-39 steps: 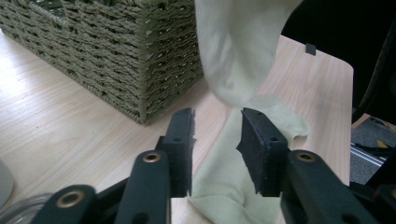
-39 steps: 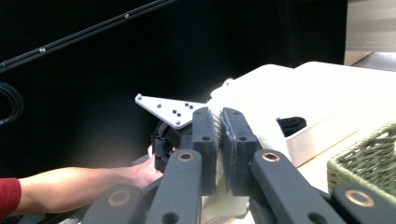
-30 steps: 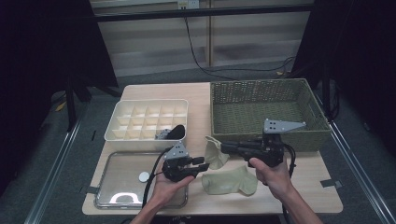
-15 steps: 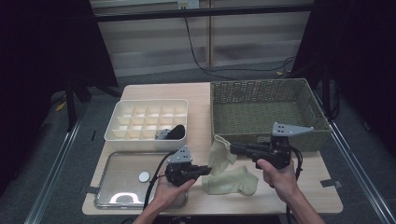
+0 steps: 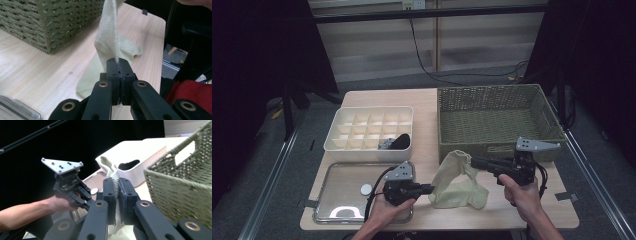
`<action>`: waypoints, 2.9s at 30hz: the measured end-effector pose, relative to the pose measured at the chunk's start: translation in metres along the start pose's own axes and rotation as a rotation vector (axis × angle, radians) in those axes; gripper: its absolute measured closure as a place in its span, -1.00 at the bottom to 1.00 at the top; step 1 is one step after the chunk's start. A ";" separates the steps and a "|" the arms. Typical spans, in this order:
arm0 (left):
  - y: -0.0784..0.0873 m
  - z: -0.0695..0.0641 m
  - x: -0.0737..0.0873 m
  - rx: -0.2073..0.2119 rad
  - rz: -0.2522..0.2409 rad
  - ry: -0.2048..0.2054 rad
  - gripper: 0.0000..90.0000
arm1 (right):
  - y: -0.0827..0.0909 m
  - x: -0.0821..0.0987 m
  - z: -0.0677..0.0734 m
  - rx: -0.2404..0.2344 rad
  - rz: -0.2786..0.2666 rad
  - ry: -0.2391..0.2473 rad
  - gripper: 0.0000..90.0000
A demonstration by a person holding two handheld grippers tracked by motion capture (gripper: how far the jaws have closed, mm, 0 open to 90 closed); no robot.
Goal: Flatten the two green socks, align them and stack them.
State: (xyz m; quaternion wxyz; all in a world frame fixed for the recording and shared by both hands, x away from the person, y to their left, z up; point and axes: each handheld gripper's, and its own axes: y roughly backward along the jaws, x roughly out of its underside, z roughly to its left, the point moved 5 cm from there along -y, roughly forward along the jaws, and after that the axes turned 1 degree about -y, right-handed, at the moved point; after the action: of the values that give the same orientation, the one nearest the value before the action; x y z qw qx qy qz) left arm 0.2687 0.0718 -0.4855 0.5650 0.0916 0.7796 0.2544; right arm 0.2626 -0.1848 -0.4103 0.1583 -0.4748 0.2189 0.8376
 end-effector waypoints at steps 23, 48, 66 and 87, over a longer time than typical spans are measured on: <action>0.008 -0.018 0.016 0.048 0.056 -0.002 0.98 | 0.025 0.040 -0.020 0.090 0.032 -0.076 0.88; -0.008 0.003 0.023 0.008 0.115 0.046 0.80 | 0.014 0.081 -0.039 0.139 0.148 -0.115 0.87; -0.010 0.037 0.014 -0.074 0.057 0.102 0.62 | 0.008 0.081 -0.054 0.159 0.179 -0.101 0.85; -0.034 0.048 0.005 -0.063 0.046 0.128 0.43 | 0.009 0.082 -0.055 0.159 0.182 -0.092 0.85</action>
State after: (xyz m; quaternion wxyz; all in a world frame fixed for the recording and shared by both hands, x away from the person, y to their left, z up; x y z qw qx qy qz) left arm 0.3162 0.0587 -0.5180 0.5103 0.0753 0.8035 0.2971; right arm 0.2574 -0.2160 -0.5038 0.1287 -0.4001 0.3194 0.8493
